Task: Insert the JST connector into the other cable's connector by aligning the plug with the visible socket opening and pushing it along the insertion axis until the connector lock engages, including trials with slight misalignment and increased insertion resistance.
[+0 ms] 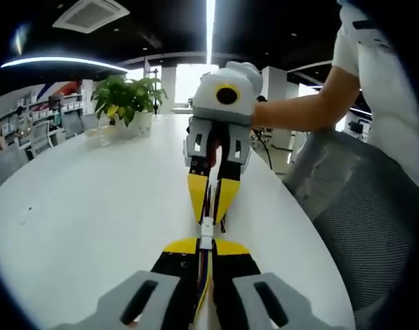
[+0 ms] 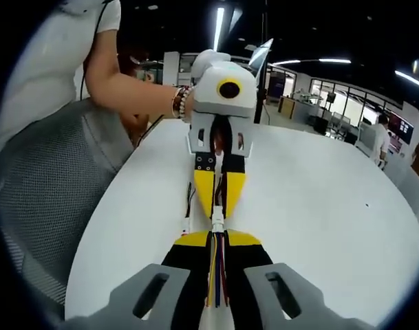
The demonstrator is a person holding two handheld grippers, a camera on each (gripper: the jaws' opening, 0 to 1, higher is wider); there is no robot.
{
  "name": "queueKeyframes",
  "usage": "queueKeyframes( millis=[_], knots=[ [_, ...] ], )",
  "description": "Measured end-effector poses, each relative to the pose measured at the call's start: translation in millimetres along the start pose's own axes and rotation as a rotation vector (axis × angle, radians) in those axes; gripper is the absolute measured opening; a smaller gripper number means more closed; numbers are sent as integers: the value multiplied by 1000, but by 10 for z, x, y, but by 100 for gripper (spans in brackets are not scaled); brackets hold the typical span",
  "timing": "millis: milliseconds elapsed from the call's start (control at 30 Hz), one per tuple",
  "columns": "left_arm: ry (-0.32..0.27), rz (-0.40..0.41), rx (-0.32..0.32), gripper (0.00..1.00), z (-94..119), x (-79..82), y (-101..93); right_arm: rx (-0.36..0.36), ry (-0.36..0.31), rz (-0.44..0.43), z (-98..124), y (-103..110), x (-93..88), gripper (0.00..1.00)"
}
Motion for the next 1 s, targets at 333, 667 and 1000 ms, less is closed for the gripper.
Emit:
queueKeyframes(
  millis=[333,667,1000],
  knots=[
    [-7,1,12,0,-45,-8,18,-11,-20,-22,29,-32,-20,4],
    [-18,14,24,0,-57,-9,39,-16,-31,-29,9,-46,-27,4],
    [36,4,104,0,-157,-61,121,-89,-44,-50,-25,-150,-139,4]
  ],
)
Point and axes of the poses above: the point that each gripper's makers call its tool centre point, and the gripper's own axes: z roughly backward along the fingers, y roughly to its left, x roughly out of its top, the point moved 8 cm from there along z, roughly backward along the fingers, and after that the axes turned 10 degrees about -z, right-handed, at the moved point
